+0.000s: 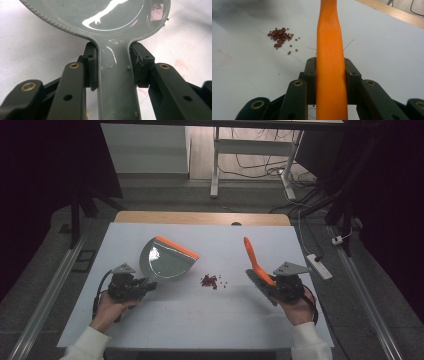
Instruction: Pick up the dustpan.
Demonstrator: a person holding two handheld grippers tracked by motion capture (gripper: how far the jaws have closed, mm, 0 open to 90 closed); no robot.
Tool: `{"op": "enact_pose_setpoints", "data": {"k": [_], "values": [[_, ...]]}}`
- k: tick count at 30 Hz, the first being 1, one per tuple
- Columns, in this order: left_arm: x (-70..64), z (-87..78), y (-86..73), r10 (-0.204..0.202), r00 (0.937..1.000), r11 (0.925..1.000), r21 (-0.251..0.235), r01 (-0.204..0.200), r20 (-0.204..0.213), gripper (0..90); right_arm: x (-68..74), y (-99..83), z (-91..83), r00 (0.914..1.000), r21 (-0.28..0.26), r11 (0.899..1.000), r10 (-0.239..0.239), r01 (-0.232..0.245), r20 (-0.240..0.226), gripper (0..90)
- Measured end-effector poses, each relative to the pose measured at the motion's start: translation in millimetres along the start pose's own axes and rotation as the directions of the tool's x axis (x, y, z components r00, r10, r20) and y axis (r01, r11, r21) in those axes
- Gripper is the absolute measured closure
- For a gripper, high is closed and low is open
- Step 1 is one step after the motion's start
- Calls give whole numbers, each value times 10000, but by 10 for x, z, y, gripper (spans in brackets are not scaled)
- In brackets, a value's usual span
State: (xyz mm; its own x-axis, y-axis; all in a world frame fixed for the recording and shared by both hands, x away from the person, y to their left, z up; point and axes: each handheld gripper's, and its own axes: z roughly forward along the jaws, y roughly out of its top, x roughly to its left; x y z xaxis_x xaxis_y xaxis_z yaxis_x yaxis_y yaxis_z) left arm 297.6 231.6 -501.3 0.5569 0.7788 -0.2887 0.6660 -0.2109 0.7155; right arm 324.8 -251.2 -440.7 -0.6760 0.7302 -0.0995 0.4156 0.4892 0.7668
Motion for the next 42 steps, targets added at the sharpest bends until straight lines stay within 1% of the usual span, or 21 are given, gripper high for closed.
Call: {"op": "enact_pose_setpoints", "data": {"k": [4, 6, 8, 11, 14, 17, 18, 19, 22, 29, 31, 33, 35, 40, 41, 42], "values": [[21, -49, -1, 114, 9997, 9999, 71, -116, 192, 617, 26, 60, 54, 9999, -36, 10000, -91, 90, -115, 706], [35, -75, -4, 267, 9993, 9996, 92, -269, 261, 617, 33, 85, 77, 9998, -44, 9999, -154, 153, -162, 706], [42, -90, -14, 355, 9988, 9993, 109, -359, 349, 617, 38, 105, 96, 9997, -68, 9999, -127, 126, -229, 706], [39, -89, -23, 414, 9985, 9989, 195, -421, 368, 617, 26, 150, 154, 9989, -148, 9999, 32, -39, -465, 706], [35, -88, -23, 528, 9974, 9983, 228, -540, 497, 617, 16, 174, 191, 9988, -190, 9998, 43, -52, -498, 706], [33, -103, -17, 753, 9949, 9966, 281, -773, 669, 617, 12, 201, 236, 9983, -214, 9997, 108, -121, -571, 706], [35, -109, -13, 805, 9935, 9959, 346, -835, 800, 617, 12, 204, 246, 9981, -183, 9998, 113, -124, -602, 706], [32, -114, -8, 921, 9917, 9944, 435, -962, 897, 617, 12, 209, 259, 9981, -174, 9998, 73, -84, -619, 706], [7, -128, 2, 1306, 9868, 9881, 687, -1375, 958, 617, -3, 220, 290, 9980, -161, 9998, 87, -97, -624, 706], [-3, -138, -1, 1409, 9844, 9850, 857, -1501, 1050, 616, -24, 302, 370, 9977, -241, 9996, 157, -173, -664, 706], [-15, -135, -4, 1441, 9837, 9841, 890, -1539, 1077, 617, -29, 332, 404, 9975, -263, 9996, 91, -110, -698, 706], [-29, -134, -4, 1546, 9809, 9815, 953, -1661, 1179, 616, -23, 377, 456, 9971, -270, 9995, 125, -145, -753, 706], [-41, -134, -4, 1627, 9784, 9790, 1022, -1762, 1279, 616, -18, 392, 472, 9969, -272, 9995, 162, -183, -768, 706], [-77, -141, -6, 1812, 9710, 9714, 1255, -2015, 1562, 616, -10, 473, 569, 9963, -320, 9994, 114, -141, -847, 706], [-95, -143, -8, 1836, 9689, 9696, 1315, -2063, 1658, 616, -10, 473, 569, 9963, -320, 9994, 114, -141, -847, 706], [-130, -140, -11, 1965, 9636, 9640, 1440, -2237, 1814, 616, 0, 497, 591, 9957, -396, 9990, 154, -191, -917, 706]]}}
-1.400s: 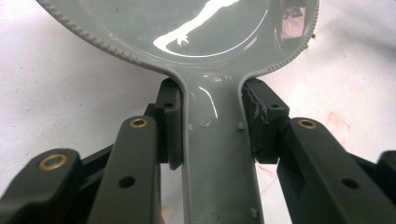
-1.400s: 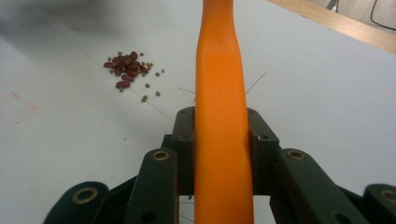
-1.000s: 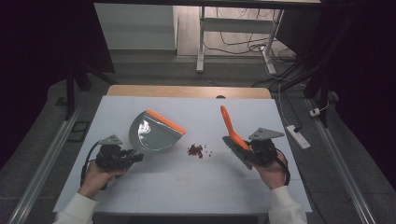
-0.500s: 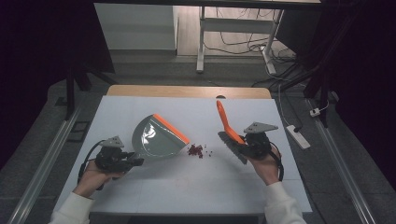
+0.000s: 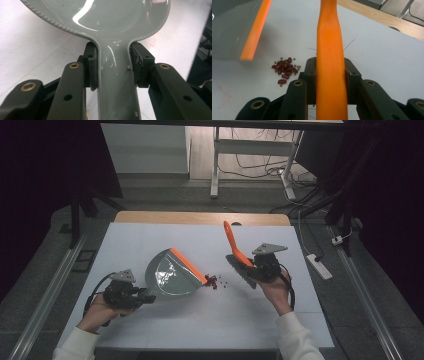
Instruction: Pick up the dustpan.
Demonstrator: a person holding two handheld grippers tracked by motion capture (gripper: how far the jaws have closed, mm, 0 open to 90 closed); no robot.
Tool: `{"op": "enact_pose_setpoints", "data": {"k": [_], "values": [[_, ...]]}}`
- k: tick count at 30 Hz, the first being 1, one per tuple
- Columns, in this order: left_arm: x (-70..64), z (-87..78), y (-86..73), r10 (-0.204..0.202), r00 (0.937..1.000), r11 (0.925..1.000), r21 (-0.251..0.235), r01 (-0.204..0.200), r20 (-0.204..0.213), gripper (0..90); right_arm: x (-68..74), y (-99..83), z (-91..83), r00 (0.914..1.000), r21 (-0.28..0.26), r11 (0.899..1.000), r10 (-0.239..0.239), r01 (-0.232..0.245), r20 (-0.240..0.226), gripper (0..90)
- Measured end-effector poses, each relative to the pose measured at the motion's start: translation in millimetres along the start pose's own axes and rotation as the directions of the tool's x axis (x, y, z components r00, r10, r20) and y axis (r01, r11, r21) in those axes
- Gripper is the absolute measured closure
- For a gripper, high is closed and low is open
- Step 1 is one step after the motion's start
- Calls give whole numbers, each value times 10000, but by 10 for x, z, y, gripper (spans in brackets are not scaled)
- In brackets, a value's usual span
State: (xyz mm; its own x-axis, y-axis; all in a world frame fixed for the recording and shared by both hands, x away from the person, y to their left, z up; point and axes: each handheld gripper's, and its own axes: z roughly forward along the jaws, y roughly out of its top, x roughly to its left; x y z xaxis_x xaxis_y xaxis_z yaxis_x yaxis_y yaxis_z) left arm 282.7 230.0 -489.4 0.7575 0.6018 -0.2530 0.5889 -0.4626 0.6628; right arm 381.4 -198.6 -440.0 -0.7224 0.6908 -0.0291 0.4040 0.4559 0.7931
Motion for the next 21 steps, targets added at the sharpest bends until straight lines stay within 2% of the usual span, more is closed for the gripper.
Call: {"op": "enact_pose_setpoints", "data": {"k": [9, 17, 21], "values": [[-61, 47, 4, 316, 9993, 9978, 582, -326, 183, 616, 10, 92, 106, 10000, -61, 10000, -62, 62, -38, 706], [-161, 120, 38, 601, 9976, 9931, 991, -634, 353, 616, -8, 127, 210, 9998, -88, 9999, -143, 145, 153, 706], [-153, 142, 25, 596, 9980, 9900, 1271, -618, 211, 615, 1, 130, 258, 9998, -53, 9999, -155, 156, 131, 706]]}}
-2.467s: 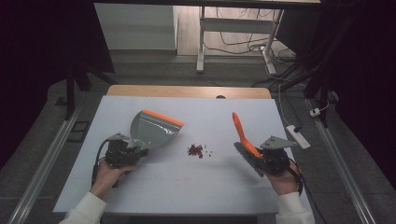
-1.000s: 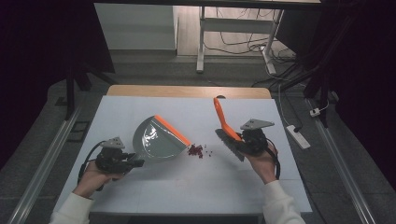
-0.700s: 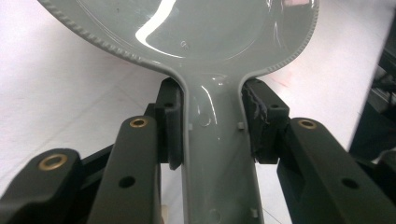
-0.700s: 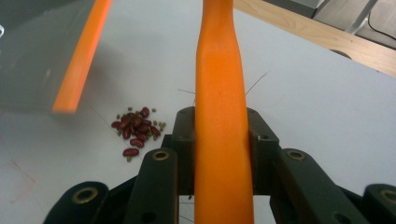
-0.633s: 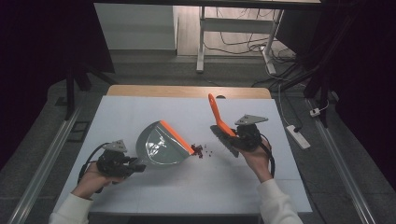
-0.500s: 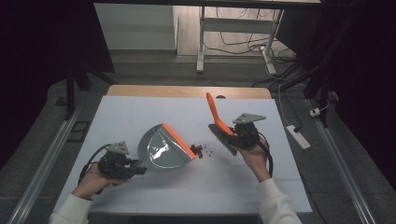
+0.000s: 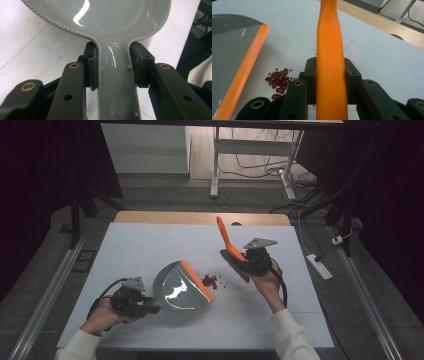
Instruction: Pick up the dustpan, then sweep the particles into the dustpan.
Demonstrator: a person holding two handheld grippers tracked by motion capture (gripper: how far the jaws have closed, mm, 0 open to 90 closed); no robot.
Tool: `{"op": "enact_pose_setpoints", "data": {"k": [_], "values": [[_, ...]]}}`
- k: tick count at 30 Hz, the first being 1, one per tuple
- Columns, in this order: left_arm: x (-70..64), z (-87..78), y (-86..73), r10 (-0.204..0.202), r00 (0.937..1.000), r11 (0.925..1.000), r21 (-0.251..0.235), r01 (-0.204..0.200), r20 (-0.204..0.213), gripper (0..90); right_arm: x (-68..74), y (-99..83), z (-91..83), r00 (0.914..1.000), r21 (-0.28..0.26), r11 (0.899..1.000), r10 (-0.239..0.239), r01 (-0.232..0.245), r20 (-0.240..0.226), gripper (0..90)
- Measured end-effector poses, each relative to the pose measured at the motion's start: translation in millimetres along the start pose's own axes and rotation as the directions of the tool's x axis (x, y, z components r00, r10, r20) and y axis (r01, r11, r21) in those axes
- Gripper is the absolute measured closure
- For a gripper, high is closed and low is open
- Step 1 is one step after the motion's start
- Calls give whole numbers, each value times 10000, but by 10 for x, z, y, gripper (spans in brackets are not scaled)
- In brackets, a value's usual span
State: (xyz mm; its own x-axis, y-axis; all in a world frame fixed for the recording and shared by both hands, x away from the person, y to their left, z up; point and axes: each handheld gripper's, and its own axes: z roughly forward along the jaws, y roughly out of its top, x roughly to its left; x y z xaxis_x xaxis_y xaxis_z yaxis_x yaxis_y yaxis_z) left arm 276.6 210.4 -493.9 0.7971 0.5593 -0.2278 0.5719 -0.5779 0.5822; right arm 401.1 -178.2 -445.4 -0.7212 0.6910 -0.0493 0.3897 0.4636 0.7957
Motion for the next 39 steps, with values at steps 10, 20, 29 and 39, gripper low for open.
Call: {"op": "enact_pose_setpoints", "data": {"k": [10, 20, 29, 39], "values": [[26, 28, -18, -174, 9998, 9995, 265, 171, 111, 615, 38, -8, 51, 9999, 88, 10000, 12, -13, 115, 706], [45, 41, -30, -182, 9998, 9987, 476, 176, 128, 615, 38, -32, 120, 10000, 312, 9995, 22, -24, 46, 706], [38, 92, -19, -169, 9996, 9977, 665, 153, 231, 614, 18, -67, 162, 9999, 579, 9983, -84, 76, 138, 706], [35, 132, 11, -293, 9991, 9972, 697, 270, 311, 614, 79, -94, 295, 9996, 939, 9953, -261, 248, 126, 706]]}}
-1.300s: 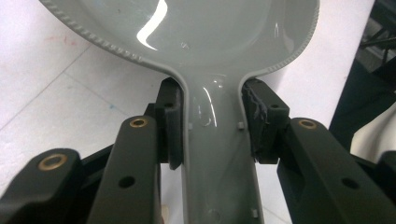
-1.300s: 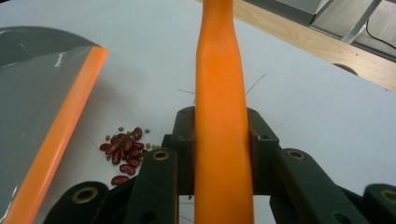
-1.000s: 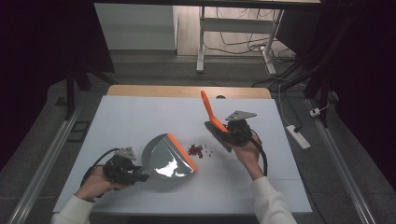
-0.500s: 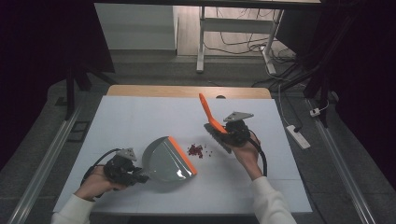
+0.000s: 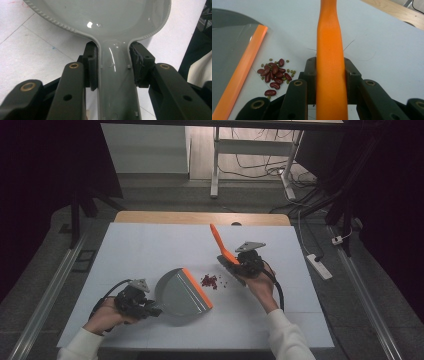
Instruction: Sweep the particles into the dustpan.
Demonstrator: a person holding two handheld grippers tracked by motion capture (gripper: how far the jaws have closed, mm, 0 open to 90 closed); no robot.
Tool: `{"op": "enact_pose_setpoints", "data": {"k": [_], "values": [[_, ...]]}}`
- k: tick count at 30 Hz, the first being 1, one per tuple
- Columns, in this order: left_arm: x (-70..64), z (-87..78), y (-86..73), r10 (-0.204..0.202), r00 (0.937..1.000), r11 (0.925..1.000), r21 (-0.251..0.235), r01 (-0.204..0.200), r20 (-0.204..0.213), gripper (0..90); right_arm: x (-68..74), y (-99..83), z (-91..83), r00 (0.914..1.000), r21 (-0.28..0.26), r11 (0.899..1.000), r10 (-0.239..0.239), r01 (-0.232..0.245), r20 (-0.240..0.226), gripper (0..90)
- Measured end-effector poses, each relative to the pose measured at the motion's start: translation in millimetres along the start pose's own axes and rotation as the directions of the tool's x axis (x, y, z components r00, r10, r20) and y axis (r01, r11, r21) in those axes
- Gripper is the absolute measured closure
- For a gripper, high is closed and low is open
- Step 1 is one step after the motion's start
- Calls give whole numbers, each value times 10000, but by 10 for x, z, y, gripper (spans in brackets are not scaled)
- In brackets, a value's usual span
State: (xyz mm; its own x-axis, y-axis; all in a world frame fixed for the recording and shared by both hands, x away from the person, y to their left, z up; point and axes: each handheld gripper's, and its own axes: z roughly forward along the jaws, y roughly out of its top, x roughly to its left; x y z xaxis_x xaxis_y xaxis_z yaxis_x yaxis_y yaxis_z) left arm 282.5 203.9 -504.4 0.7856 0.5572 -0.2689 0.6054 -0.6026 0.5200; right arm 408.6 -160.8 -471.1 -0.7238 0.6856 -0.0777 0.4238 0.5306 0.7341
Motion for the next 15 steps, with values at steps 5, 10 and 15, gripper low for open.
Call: {"op": "enact_pose_setpoints", "data": {"k": [5, 10, 15], "values": [[5, 1, 3, -50, 10000, 10000, 3, 50, 54, 614, 43, 4, 70, 9999, 205, 9996, -168, 168, -21, 706], [18, 7, 10, -208, 9996, 9998, 47, 207, 165, 614, 78, -3, 131, 9996, 380, 9989, -275, 276, -49, 706], [26, 10, 8, -231, 9996, 9997, -5, 231, 149, 614, 146, 13, 177, 9984, 453, 9973, -571, 573, -49, 706]]}}
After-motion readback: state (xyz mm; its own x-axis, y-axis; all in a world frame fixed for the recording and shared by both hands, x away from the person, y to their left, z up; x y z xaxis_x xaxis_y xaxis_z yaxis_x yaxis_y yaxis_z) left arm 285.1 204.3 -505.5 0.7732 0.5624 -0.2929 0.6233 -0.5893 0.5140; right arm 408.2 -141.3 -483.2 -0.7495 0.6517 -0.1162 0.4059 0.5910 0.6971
